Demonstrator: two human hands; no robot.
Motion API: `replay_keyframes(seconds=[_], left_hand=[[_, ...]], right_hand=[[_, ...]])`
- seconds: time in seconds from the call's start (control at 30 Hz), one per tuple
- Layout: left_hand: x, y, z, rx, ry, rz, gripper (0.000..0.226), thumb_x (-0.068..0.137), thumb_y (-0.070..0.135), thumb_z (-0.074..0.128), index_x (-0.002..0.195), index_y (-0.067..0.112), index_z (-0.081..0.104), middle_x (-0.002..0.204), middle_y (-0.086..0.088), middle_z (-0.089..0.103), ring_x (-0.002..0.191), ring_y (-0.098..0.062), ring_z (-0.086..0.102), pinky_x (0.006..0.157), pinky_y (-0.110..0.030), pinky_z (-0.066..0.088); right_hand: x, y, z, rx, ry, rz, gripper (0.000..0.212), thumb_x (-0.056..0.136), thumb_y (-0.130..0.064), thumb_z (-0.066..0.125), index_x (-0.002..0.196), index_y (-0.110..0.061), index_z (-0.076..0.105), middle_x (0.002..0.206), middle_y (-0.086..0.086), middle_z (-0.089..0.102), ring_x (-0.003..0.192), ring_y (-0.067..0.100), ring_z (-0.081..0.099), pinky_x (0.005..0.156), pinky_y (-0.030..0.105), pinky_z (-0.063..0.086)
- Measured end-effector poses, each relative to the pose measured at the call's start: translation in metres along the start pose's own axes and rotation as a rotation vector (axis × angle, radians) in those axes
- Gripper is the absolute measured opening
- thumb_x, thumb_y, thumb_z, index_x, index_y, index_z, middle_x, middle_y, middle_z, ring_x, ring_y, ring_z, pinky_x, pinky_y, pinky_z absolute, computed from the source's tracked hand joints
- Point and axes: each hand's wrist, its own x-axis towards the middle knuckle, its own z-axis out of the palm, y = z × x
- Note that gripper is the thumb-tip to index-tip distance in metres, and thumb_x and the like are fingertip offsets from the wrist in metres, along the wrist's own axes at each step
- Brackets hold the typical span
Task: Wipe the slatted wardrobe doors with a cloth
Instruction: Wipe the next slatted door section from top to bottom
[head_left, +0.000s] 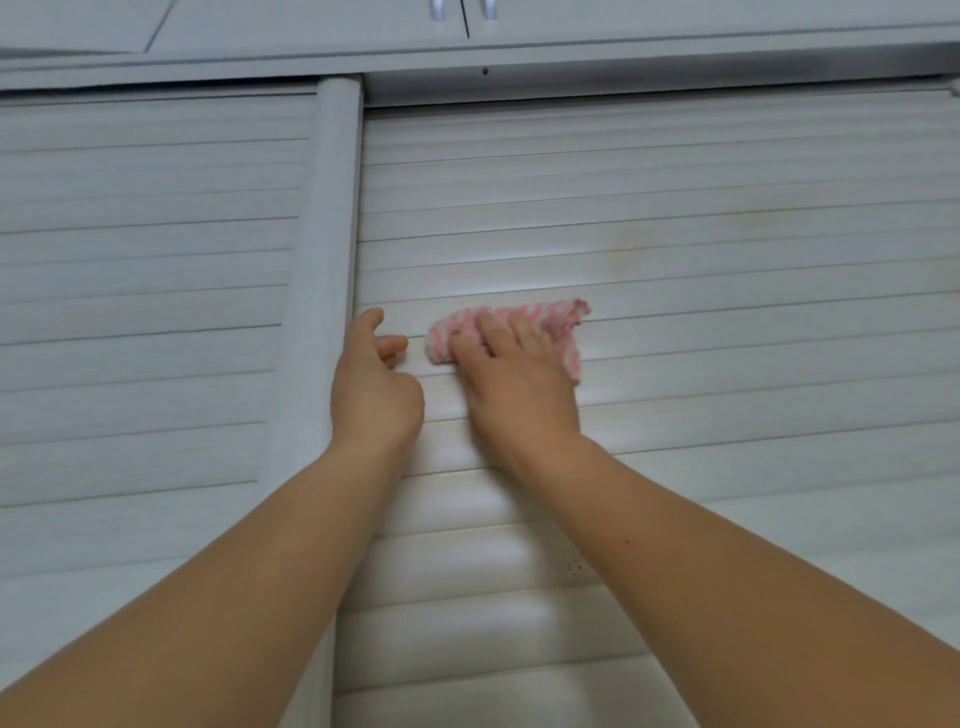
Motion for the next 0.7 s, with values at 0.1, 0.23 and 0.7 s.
replay_keyframes(seconds=[0.1,0.23,0.7], left_hand=[[0.000,0.001,0.000,-0.052,0.005,-0.017,0.063,0.081,-0.016,0.033,0.137,0.014,0.036,0.111,0.000,0.051,0.101,-0.010,0.047,0.094,-0.027,0.039],[-0.003,0.003,0.000,-0.023,-0.012,-0.012,0.067,0.079,-0.015,0.036,0.137,0.018,0.037,0.113,0.003,0.049,0.102,-0.008,0.043,0.096,-0.028,0.040],[-0.010,-0.003,0.019,0.597,-0.338,0.218,0.069,0.080,-0.011,0.035,0.135,0.030,0.044,0.152,0.005,0.022,0.142,-0.016,0.005,0.116,-0.039,0.003]], right_hand=[[-0.013,-0.006,0.006,0.028,-0.033,-0.131,0.036,0.076,-0.014,0.057,0.109,-0.016,0.069,0.128,0.014,0.059,0.116,0.045,0.052,0.094,0.058,0.041],[-0.029,0.006,-0.004,0.036,-0.033,-0.229,0.026,0.087,-0.027,0.052,0.104,-0.021,0.070,0.124,0.006,0.061,0.115,0.034,0.054,0.093,0.052,0.043],[-0.047,0.123,-0.067,-0.229,0.107,0.311,0.024,0.093,-0.023,0.043,0.106,-0.018,0.062,0.117,0.001,0.055,0.110,0.027,0.046,0.068,0.032,0.029]])
